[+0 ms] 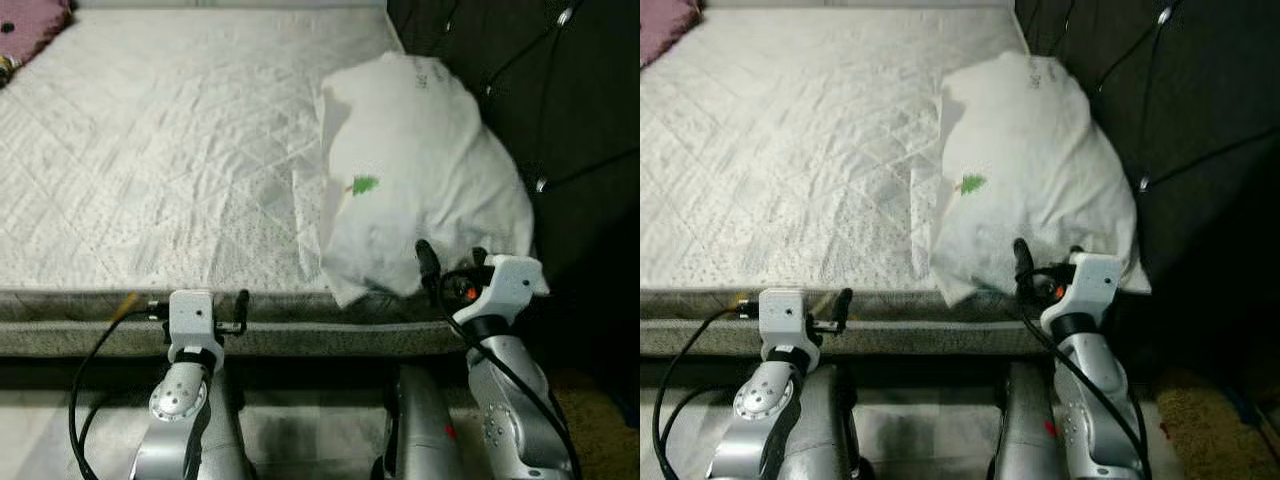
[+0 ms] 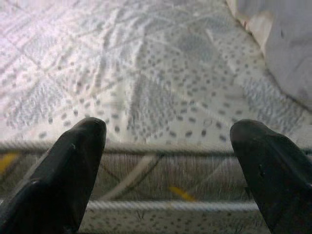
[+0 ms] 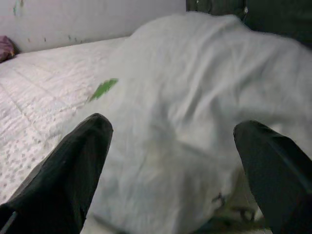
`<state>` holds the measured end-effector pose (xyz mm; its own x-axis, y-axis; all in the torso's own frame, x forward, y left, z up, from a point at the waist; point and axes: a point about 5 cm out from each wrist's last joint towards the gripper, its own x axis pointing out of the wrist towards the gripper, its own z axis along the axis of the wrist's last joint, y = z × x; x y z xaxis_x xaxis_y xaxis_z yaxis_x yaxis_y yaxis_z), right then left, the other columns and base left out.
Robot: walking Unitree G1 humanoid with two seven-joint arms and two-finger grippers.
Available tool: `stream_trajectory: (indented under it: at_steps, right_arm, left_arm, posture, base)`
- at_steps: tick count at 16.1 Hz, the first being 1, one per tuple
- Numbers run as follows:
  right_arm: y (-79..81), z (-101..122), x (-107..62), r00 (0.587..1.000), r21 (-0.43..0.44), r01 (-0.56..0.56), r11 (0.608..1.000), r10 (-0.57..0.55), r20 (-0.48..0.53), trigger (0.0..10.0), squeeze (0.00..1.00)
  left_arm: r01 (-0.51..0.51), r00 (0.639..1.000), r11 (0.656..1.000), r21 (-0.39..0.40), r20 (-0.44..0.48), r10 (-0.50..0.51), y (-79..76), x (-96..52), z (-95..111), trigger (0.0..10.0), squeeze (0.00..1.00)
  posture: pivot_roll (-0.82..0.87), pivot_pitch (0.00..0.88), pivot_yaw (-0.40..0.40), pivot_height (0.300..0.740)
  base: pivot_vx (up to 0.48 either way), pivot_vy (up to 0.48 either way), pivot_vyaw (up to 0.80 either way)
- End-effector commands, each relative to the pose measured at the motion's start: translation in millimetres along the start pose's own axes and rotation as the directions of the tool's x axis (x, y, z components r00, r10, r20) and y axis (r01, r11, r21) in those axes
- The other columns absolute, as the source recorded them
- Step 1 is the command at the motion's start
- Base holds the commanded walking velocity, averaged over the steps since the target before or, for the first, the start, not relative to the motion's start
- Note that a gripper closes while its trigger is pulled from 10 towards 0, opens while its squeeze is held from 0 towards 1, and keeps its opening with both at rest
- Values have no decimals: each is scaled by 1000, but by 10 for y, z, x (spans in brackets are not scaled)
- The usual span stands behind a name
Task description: Clean up the room
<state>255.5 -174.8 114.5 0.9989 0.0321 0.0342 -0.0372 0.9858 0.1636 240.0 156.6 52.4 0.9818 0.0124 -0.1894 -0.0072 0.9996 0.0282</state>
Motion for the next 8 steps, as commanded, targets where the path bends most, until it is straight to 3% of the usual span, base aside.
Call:
stream_trajectory:
  at_steps: [1, 8]
  right_arm:
    - [-48, 60, 35, 1000, -5, 23, 1000, -23, 15, 10000, 0]
    - [-92, 94, 78, 998, -16, 53, 998, -53, 23, 10000, 0]
  left_arm:
    - [9, 1000, 1000, 3, 5, -9, -12, 37, 15, 10000, 0]
    - [22, 1000, 1000, -2, 11, -22, -62, 86, 22, 10000, 0]
  posture:
    - [-41, 12, 4, 619]
    - [-50, 4, 4, 695]
  base:
    - [0, 0, 0]
    - [0, 0, 0]
